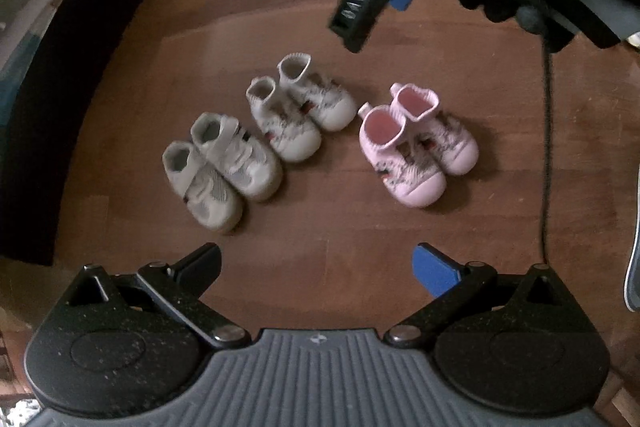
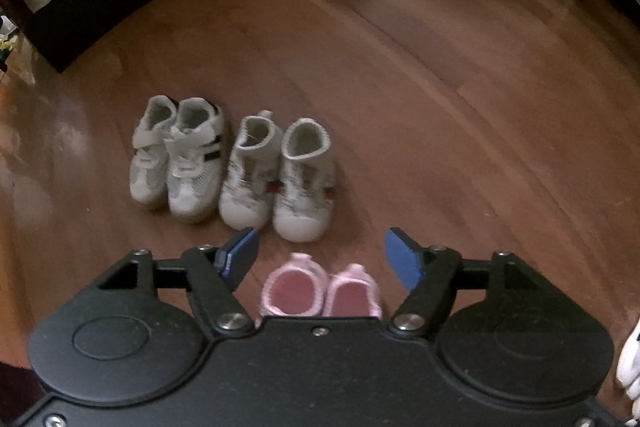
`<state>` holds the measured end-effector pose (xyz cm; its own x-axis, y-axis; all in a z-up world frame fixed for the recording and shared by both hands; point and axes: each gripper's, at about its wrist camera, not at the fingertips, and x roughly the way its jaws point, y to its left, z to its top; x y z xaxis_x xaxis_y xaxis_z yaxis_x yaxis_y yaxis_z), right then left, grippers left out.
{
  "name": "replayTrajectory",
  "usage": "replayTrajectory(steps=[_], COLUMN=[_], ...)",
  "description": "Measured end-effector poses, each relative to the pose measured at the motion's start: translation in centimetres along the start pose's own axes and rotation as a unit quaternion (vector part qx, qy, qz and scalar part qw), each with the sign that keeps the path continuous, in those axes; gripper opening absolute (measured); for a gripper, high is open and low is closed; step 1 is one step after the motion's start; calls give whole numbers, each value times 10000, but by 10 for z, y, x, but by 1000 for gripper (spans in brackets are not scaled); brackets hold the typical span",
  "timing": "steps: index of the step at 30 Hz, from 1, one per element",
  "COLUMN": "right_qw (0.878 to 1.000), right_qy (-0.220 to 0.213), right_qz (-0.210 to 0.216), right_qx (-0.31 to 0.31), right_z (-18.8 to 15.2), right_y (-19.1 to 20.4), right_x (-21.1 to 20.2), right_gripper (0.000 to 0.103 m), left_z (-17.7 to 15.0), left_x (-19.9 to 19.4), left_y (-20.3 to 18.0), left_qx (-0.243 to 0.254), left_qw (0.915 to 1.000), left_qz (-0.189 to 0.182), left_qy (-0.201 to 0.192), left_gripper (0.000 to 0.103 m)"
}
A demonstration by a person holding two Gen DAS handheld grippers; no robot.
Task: Organize scattered shoes
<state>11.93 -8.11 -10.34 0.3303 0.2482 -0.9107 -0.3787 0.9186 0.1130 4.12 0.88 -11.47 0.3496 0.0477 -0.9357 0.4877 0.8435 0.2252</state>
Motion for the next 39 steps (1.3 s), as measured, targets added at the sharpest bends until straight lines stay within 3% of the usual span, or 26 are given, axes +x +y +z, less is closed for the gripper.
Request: replayTrajectory(steps=[19,24,32,39], right_qw=[9981,9970,9950,9977], right_qy=[224,270,343,313], right_qz=[338,460,667,491], right_qx=[-456,-557,-659,-355], right_z=[34,46,78,93], right_y=[78,93,131,142], right_x=[63,83,136,168], right_gripper=[74,74,74,73], left_z=[-21,-26,-30,-34], left_x=[14,14,13,18], left_y=[43,45,70,83], left_qx=[-697,-568,-934,-1246], left_qw=[9973,9973,9942,9895], left_qz=[-15,-267,-390,-605], left_qy=[251,383,364,423], left_gripper=[102,103,103,103])
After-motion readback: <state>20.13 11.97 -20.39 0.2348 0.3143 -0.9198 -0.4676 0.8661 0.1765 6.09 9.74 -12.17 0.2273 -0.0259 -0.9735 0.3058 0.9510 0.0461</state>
